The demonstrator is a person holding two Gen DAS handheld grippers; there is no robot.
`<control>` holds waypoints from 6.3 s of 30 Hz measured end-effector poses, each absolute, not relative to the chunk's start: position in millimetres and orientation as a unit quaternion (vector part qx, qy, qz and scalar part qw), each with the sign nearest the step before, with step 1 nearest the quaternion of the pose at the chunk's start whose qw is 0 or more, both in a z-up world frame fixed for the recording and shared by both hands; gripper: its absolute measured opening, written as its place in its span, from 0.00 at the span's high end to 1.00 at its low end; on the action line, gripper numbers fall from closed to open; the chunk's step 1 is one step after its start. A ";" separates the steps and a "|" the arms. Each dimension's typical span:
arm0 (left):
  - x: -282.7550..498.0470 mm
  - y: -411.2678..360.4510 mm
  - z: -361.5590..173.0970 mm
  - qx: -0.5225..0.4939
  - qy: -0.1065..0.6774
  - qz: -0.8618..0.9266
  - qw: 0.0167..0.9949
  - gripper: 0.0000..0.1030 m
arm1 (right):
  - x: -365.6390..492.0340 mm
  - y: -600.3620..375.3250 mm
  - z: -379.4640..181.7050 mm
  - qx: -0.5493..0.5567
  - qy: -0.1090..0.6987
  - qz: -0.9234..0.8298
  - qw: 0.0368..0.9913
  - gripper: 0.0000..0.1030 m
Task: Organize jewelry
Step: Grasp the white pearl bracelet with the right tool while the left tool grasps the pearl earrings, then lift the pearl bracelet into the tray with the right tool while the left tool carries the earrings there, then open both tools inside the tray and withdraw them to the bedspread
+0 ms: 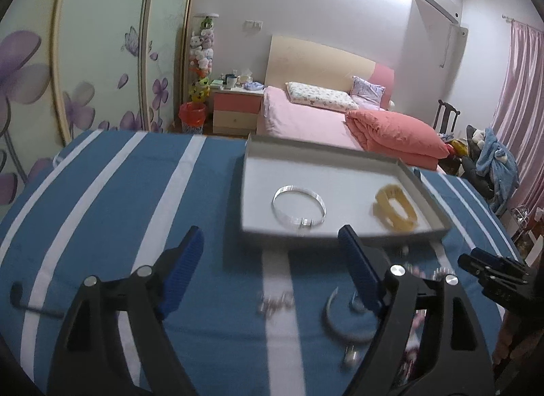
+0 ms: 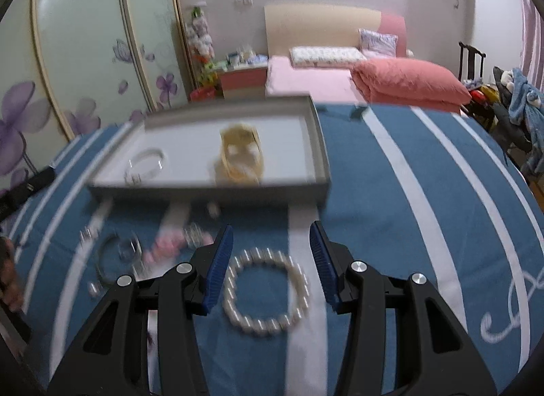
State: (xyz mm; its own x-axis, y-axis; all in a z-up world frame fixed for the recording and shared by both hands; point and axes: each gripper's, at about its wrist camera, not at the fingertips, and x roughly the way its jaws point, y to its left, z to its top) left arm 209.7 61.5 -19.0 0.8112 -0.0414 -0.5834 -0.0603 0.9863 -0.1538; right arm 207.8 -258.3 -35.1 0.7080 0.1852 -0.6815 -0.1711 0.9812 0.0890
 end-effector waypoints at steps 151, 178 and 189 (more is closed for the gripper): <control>351.6 18.3 -0.1 -0.046 0.285 -0.045 0.956 0.90 | 300.8 -195.6 13.7 0.061 0.237 0.179 0.953 0.90; 312.7 30.1 5.3 -0.066 0.282 -0.034 0.956 0.79 | 277.4 -208.4 16.7 0.059 0.251 0.168 0.951 0.89; 241.8 27.5 -3.8 -0.070 0.294 -0.054 0.952 0.70 | 219.7 -221.4 -3.9 0.051 0.290 0.174 0.940 0.89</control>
